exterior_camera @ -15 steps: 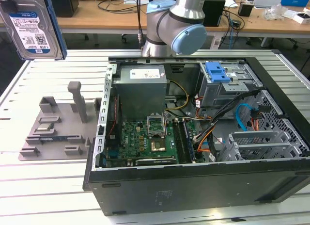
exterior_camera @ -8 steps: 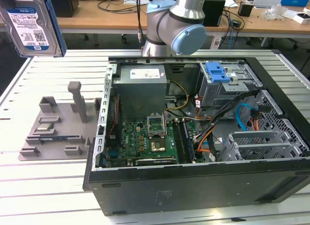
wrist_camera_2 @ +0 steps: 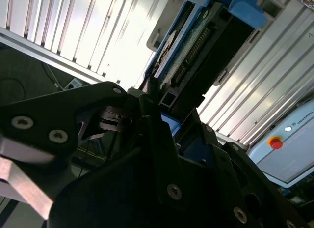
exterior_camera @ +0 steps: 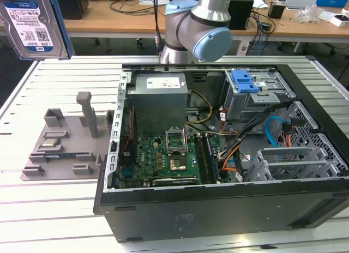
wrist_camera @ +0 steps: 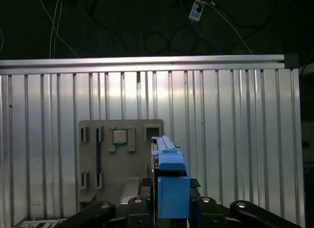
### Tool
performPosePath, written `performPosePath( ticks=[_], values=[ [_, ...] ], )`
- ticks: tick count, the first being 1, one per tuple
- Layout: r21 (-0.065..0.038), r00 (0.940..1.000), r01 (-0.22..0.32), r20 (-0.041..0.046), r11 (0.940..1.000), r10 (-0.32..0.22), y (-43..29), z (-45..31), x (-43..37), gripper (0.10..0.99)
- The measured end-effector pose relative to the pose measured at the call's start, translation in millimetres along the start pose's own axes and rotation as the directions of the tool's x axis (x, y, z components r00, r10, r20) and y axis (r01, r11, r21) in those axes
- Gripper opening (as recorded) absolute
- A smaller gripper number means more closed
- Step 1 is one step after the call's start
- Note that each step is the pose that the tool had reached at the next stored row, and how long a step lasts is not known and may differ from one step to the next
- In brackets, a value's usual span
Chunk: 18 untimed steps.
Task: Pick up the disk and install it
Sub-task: 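Pick up the disk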
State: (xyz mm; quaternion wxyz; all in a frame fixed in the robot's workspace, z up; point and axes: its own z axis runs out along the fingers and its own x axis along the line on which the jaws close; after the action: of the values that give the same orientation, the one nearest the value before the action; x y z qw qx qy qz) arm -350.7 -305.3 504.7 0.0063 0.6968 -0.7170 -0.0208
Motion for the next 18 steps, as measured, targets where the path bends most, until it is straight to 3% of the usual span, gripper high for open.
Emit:
performPosePath(
  ticks=[8,15,18],
  values=[
    [0.000,1.0000,0.000,0.0000,1.0000,0.000,0.5,-13.9,-0.4,0.365],
    [0.000,1.0000,0.000,0.0006,1.0000,0.000,0.5,-14.0,-0.4,0.365],
    [0.000,1.0000,0.000,0.0006,1.0000,0.000,-3.4,-14.1,-0.5,0.365]
  ],
)
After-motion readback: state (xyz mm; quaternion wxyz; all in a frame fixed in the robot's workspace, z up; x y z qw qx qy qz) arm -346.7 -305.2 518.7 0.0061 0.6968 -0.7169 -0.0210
